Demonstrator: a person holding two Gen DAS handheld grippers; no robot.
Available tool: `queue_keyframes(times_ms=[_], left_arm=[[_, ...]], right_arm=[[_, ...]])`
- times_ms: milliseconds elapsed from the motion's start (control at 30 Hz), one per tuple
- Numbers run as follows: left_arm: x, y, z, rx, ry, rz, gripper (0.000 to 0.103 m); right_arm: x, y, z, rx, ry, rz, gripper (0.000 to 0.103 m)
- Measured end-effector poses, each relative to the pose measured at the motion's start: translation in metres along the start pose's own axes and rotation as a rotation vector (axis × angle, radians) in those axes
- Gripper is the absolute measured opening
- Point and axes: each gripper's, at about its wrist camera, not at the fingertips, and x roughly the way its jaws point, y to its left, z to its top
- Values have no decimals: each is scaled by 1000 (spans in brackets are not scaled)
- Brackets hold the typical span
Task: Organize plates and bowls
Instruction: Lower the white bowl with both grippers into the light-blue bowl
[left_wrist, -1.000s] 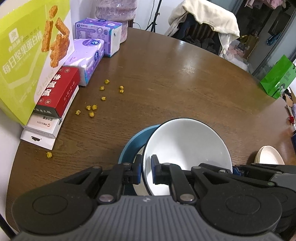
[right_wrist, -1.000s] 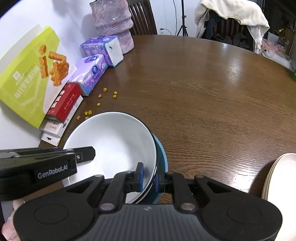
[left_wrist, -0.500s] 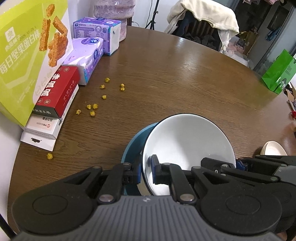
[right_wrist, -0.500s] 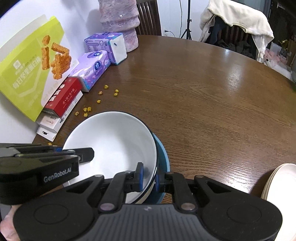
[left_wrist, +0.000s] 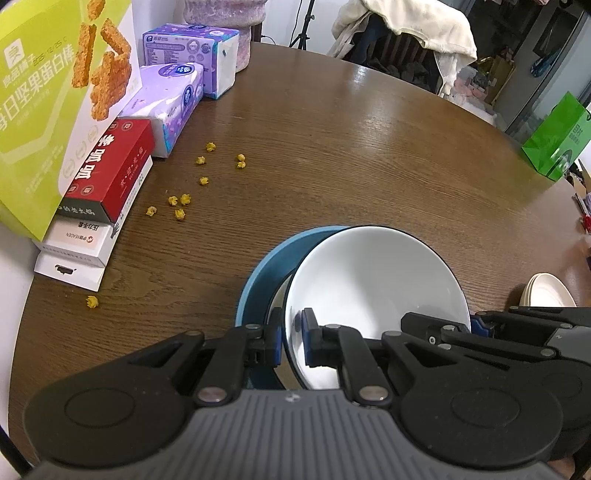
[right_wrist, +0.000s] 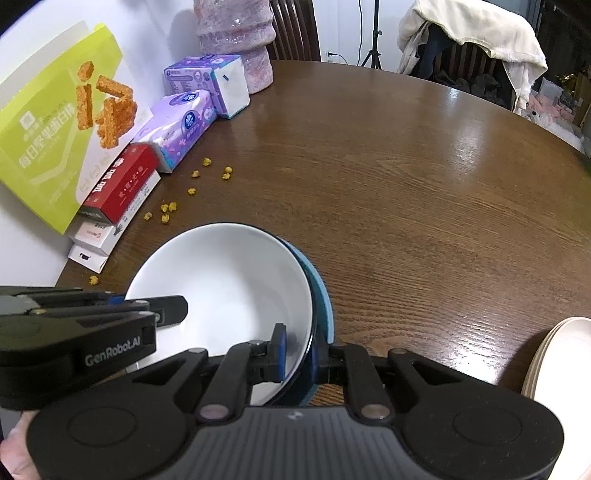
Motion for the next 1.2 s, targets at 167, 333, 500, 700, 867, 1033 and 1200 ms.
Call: queue_keyframes(times_ms=[167, 333, 500, 700, 867, 1033, 1200], left_arm=[[2, 1, 0, -5, 8, -3, 11], [2, 3, 0, -9, 8, -7, 11], [2, 4, 1, -19, 7, -13, 11], [2, 6, -1, -31, 9, -23, 11], [2, 7, -3, -34, 8, -23, 11], [1, 7, -5, -43, 5, -25, 11], [-1, 6, -5, -39, 2, -22, 11]], right_arm=[[1, 0, 1, 0, 4, 3, 12], [3, 0, 1, 3, 8, 6, 12], [5, 0, 1, 7, 10, 7, 13], [2, -1, 1, 11, 4, 18, 15], [-3, -3, 0, 15, -7, 26, 15], [-8, -4, -1, 17, -19, 29, 15], [-9, -5, -1, 22, -22, 27, 12]])
